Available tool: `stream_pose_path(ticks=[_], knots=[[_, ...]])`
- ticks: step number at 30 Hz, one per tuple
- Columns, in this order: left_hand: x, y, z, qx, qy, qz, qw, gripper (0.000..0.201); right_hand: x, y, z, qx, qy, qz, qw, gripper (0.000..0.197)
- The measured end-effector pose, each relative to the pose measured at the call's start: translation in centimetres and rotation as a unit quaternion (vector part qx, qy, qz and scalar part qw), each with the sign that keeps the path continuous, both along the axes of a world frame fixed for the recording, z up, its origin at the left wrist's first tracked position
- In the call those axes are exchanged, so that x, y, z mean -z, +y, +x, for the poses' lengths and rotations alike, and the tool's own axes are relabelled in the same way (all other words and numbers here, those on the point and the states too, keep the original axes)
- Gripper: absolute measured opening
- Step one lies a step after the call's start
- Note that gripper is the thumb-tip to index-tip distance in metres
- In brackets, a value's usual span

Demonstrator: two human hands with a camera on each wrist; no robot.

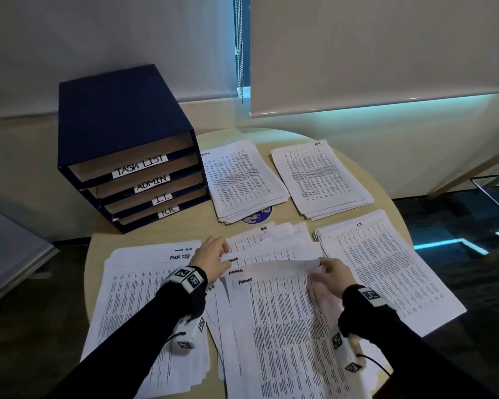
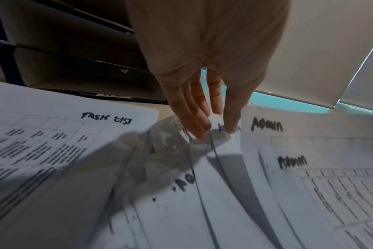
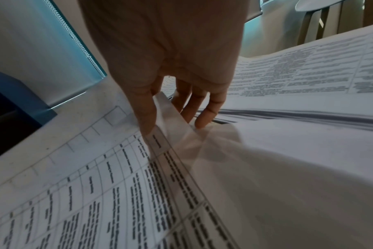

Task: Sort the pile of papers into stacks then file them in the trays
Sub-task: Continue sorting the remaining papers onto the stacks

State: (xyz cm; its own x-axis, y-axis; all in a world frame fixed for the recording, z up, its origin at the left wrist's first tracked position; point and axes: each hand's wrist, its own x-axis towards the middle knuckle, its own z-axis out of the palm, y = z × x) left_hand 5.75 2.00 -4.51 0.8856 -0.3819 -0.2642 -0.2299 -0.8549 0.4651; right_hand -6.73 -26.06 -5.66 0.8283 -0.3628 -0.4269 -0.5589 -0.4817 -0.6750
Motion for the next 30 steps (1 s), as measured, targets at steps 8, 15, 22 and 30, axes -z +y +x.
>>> stream_pose_path(ticks=[8,15,22,30], knots=[[-0.7,-0.6,0.5,0.086,-0.049,0.06,0.993,0.02,-0.5,0.4,0.6,-0.022,0.017,-0.008,1.0,0.017],[-0.9,-0.3,0.7,0.148,-0.067,0.086,0.983,0.03,-1.0,0.3,0.6,-0.055,0.007,-0.045,0.997,0.02],[-1.4,-0.2,1.1,0.112,-0.098,-0.007,0.989,0.023,-0.4,0.2,1.0,-0.055,0.003,-0.068,0.996,0.023],[-1.9,-0.4,1.8,0.056,0.013,-0.068,0.996,0.01,-0.4,0.3,1.2,-0.065,0.018,-0.109,0.992,0.036]])
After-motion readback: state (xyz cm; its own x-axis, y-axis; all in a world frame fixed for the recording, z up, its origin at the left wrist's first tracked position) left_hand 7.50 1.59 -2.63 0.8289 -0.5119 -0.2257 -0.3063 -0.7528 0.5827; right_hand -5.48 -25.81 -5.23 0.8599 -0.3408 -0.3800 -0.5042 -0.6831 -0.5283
